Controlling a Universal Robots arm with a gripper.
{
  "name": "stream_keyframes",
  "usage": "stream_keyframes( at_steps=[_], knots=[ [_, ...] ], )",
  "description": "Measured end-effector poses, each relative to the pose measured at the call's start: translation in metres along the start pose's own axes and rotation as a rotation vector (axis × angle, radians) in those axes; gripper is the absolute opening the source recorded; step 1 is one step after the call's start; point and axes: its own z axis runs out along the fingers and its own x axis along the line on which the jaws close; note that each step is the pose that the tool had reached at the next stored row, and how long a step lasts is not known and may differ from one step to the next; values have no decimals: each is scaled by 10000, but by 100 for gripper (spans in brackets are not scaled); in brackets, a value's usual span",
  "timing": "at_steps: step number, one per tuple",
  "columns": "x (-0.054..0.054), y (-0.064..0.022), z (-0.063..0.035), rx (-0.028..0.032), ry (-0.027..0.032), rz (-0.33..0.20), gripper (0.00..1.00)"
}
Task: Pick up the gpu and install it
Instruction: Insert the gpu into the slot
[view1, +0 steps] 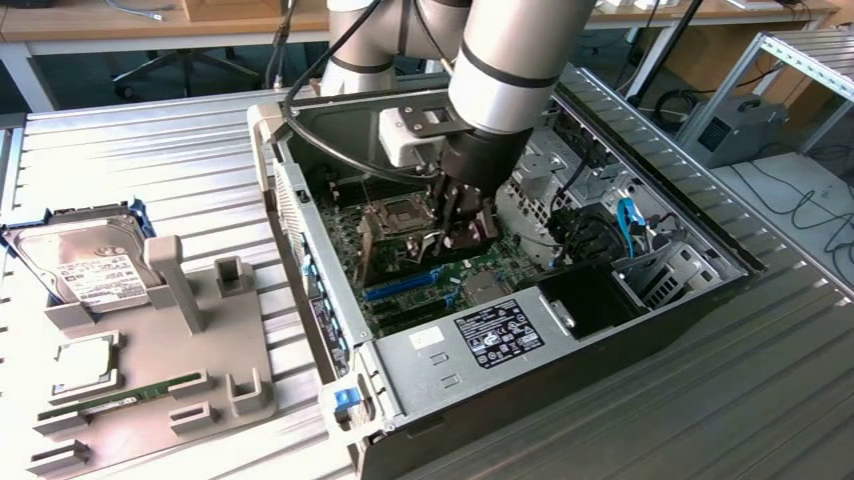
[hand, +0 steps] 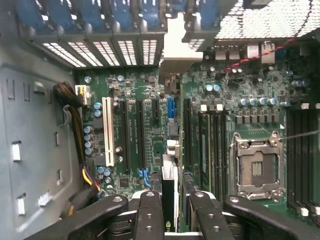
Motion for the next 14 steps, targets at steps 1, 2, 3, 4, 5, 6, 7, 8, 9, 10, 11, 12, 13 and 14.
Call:
stream_keyframes(
  at_steps=[1, 2, 3, 4, 5, 6, 7, 8, 9, 10, 11, 12, 13, 14],
  knots=[
    [2, 29, 15, 1, 0, 1, 26],
    [5, 56, 25, -1, 8, 2, 26],
    [6, 82, 35, 0, 19, 2, 26],
    [7, 105, 45, 1, 31, 2, 26],
    [4, 130, 57, 2, 47, 2, 26],
    [-4, 147, 67, 4, 66, 2, 26],
    [-22, 160, 77, 5, 96, 3, 26],
    [-41, 172, 89, 8, 126, 4, 26],
    [-63, 184, 101, 10, 158, 5, 26],
    [-84, 197, 112, 12, 190, 6, 26],
    [-96, 219, 124, 13, 229, 6, 26],
    [-96, 244, 135, 16, 254, 7, 26],
    [-95, 265, 146, 16, 282, 8, 26],
    [-94, 277, 157, 17, 306, 10, 26]
  ],
)
